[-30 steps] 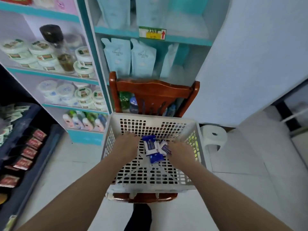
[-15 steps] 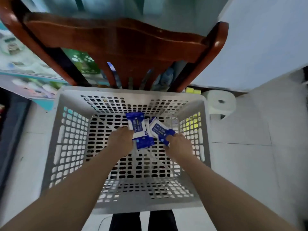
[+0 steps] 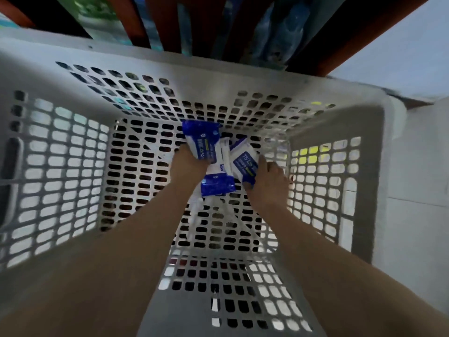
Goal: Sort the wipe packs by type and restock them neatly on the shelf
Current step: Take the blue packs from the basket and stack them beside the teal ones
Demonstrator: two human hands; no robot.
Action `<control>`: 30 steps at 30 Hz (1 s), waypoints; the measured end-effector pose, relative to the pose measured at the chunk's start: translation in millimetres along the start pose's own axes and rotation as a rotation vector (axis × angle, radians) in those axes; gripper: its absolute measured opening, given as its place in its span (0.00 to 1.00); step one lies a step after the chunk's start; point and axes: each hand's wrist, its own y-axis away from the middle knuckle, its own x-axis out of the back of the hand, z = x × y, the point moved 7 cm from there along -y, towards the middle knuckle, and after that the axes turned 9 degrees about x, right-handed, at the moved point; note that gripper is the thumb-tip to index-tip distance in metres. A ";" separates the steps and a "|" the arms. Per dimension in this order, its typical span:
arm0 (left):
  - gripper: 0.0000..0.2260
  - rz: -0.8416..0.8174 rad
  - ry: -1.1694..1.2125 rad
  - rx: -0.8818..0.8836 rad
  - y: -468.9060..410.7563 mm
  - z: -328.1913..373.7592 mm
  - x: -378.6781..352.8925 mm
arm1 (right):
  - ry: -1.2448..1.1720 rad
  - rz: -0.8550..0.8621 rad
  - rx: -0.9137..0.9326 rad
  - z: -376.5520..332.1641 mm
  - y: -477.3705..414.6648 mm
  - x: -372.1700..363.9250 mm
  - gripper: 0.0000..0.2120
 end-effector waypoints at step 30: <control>0.29 -0.246 -1.535 -1.148 28.5 77.0 -46.3 | -0.598 0.158 -0.368 22.1 35.0 -1.1 0.09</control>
